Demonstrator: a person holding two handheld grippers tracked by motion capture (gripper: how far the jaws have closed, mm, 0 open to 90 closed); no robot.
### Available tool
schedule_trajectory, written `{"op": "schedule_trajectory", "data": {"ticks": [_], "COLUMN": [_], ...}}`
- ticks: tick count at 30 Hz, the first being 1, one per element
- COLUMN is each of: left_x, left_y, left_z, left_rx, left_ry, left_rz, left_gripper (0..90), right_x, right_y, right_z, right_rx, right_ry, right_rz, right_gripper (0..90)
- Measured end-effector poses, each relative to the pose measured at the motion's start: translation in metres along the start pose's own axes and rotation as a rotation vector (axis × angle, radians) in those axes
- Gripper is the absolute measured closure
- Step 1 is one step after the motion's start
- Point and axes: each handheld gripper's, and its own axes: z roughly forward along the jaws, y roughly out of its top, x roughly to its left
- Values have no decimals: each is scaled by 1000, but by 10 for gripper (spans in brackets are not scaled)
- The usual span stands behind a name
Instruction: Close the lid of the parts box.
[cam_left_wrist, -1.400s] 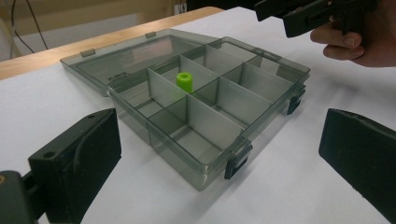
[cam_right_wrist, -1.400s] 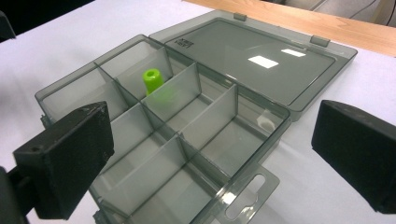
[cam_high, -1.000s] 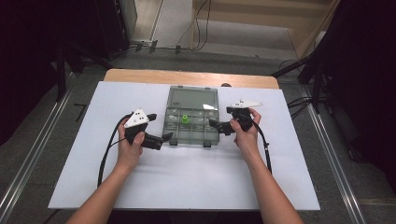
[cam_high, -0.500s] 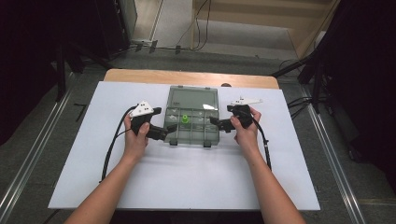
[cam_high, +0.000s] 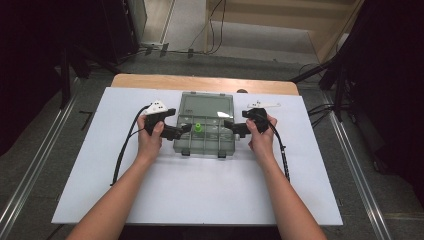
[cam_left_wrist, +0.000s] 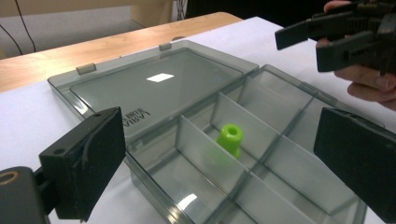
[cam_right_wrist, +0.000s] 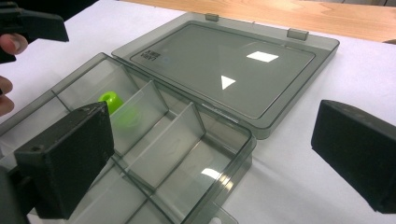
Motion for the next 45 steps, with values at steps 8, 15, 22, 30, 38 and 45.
{"op": "schedule_trajectory", "data": {"ticks": [8, 15, 22, 30, 38, 45], "left_x": [12, 22, 29, 38, 44, 54], "left_y": [8, 18, 22, 22, 23, 22], "left_z": [9, 18, 27, 39, 49, 57], "left_rx": [-3, 1, 18, 52, 93, 123], "left_ry": [15, 75, 80, 81, 116, 102], "left_rz": [-43, -97, -138, -190, -227, -301], "left_gripper": [42, 83, 134, 163, 202, 228], "right_x": [-4, -11, -15, -18, -24, -29], "right_y": [5, 9, 10, 13, 13, 18], "right_z": [5, 9, 13, 18, 27, 30], "right_rx": [-2, 0, -4, 2, -1, -3], "right_ry": [20, 43, 60, 86, 86, 50], "right_rz": [20, 71, 95, 137, 213, 256], "right_gripper": [0, 0, 0, 0, 64, 139]}}
